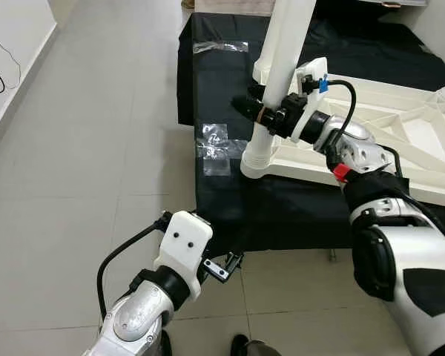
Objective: Building children table
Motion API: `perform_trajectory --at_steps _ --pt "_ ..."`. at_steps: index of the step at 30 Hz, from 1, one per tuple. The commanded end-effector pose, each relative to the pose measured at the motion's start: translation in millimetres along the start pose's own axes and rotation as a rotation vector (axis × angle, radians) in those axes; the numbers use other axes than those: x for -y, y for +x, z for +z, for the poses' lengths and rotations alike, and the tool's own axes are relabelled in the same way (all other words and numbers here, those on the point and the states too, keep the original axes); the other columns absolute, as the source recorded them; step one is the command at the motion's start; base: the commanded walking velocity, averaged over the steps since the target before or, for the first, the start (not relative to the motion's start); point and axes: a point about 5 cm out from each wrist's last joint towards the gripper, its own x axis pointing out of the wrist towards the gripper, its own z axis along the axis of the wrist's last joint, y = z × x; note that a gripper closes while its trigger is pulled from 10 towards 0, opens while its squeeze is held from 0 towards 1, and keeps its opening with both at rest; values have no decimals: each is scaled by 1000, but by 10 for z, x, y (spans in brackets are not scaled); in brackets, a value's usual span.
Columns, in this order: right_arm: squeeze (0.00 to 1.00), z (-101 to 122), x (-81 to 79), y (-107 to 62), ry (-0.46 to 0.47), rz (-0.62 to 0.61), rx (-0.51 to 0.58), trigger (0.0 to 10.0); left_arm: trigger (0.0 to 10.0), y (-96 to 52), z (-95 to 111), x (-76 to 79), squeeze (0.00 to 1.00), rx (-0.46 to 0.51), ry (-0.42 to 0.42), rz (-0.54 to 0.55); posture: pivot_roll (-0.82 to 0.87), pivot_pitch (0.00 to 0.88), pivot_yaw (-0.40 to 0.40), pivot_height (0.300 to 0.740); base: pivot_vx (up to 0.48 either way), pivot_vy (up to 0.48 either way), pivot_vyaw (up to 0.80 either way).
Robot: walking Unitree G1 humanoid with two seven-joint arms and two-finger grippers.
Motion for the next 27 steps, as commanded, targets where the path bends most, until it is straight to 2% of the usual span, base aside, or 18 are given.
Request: perform_trajectory --at_steps 1,3,8,10,11,13,14,15,16,18,19,20,21,22,24,27 --pt "0 33 -1 38 0 -27 28 0 10000 -23 -10 31 0 -6 1 -8 146 186 -90 740 0 0 0" --pt "0 34 7 38 4 -37 36 0 10000 -22 -10 32 0 -6 1 -8 146 186 -90 740 0 0 0" --pt "0 -33 61 -11 5 -186 100 0 10000 -14 -13 28 0 -7 3 -11 142 194 -87 740 0 0 0" --pt "0 -33 61 -11 5 -186 100 0 10000 -14 -13 28 0 -7 3 -11 142 194 -87 740 0 0 0" --pt "0 -61 82 -38 8 -256 122 0 10000 -11 -12 24 0 -6 4 -11 139 194 -87 740 0 0 0" --pt "0 -61 82 -38 8 -256 122 0 10000 -11 -12 24 0 -6 4 -11 139 194 -87 740 0 0 0" --pt "0 -119 105 -74 -41 -369 109 0 10000 -8 -10 17 0 -5 6 -11 136 195 -84 740 0 0 0" --pt "0 -212 141 -155 -116 -575 73 0 10000 -5 -9 3 0 -4 9 -10 132 196 -76 740 0 0 0" --pt "0 -212 141 -155 -116 -575 73 0 10000 -5 -9 3 0 -4 9 -10 132 196 -76 740 0 0 0" --pt "0 -374 119 -317 -170 -936 11 0 10000 -1 -7 -20 0 -3 15 -9 132 197 -76 740 0 0 0" --pt "0 -374 119 -317 -170 -936 11 0 10000 -1 -7 -20 0 -3 15 -9 132 197 -76 740 0 0 0" --pt "0 -422 92 -383 -172 -1054 -12 0 10000 0 -6 -27 0 -3 17 -9 132 197 -76 740 0 0 0" --pt "0 -446 74 -413 -167 -1109 -25 0 10000 1 -5 -31 0 -3 18 -9 134 197 -78 740 0 0 0" --pt "0 -446 74 -413 -167 -1109 -25 0 10000 1 -5 -31 0 -3 18 -9 134 197 -78 740 0 0 0" --pt "0 -493 -67 -354 -118 -1217 -26 0 10000 -1 -3 -39 0 -2 22 -6 137 200 -83 740 0 0 0" --pt "0 -508 -154 -278 -63 -1267 -30 0 10000 -3 -4 -37 0 -3 22 -4 142 203 -84 740 0 0 0"
